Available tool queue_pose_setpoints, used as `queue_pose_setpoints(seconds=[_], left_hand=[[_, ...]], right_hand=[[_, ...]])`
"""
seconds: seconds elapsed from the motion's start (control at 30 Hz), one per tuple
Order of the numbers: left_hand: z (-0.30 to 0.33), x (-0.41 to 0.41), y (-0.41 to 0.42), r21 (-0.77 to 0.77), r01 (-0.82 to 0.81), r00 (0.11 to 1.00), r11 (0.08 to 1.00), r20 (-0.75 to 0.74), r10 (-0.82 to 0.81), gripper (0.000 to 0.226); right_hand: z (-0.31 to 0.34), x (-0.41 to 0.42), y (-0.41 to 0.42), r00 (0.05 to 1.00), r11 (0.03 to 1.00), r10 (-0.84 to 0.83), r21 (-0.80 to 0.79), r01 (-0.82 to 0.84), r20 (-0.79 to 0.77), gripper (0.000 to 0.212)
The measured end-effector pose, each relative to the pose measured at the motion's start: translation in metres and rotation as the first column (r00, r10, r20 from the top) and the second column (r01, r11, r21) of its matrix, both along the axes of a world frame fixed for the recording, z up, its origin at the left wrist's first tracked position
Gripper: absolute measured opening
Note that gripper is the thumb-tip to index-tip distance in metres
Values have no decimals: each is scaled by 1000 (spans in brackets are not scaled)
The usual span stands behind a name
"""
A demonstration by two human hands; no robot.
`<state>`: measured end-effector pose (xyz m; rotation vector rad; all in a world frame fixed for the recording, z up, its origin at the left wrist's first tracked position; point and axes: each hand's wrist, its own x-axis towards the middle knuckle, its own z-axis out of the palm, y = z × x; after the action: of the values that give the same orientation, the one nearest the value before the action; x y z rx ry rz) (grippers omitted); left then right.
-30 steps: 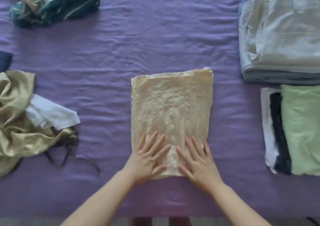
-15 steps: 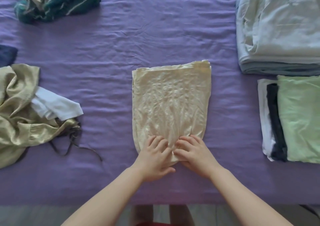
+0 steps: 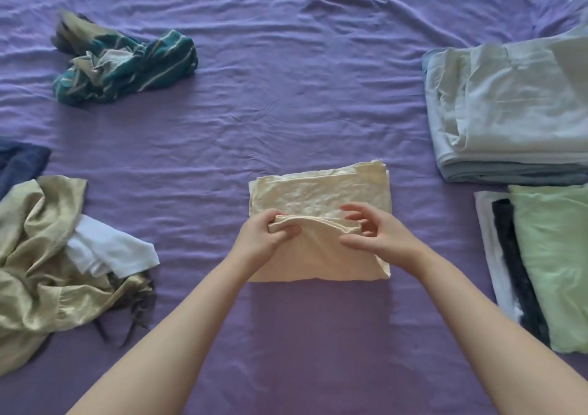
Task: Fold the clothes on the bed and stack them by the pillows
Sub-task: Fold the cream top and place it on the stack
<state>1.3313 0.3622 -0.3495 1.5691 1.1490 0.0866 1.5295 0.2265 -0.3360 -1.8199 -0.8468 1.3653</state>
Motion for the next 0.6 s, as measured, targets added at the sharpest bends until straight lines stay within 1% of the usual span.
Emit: queue_pose_setpoints(seconds=[0.03,0.1,0.2,0.27,0.33,0.37,0.4,0.43,0.47,0.53,0.6], left_hand=[[-2,5,7,1,-46,999,999,-2,46,12],[-6,15,21,8,-122,992,992,-1,122,15],[-14,31,38,84,-153,987,985,-30,156,18],[-19,41,46,183,-112,985,977,-112,134,20],[-26,47,46,339,-11,955,941,-275,111,26],[-29,47,44,405,26,924,914,-358,133,32],[-31,46,40,436,19,893,900,-411,181,42],[-33,45,37,427,-24,868,904,-439,230,55],[-34,43,34,393,-87,852,916,-446,272,66],[-37,40,30,324,-187,842,927,-433,321,83],[-37,40,29,256,-263,848,930,-398,349,90]], right_hand=[[-2,3,7,1000,1000,-3,9,2,26,48],[-9,9,19,987,998,-57,25,54,153,44],[-22,19,35,902,959,-284,82,272,324,34],[-27,23,44,841,935,-352,118,334,412,29],[-32,24,50,795,944,-324,114,310,513,28],[-35,22,51,752,952,-293,104,289,590,31],[-39,21,50,697,958,-257,81,275,670,38],[-41,19,49,653,957,-228,45,285,722,50],[-43,17,46,641,947,-209,-11,322,738,63],[-44,11,41,679,909,-190,-134,395,709,82],[-47,5,36,702,897,-195,-164,410,685,86]])
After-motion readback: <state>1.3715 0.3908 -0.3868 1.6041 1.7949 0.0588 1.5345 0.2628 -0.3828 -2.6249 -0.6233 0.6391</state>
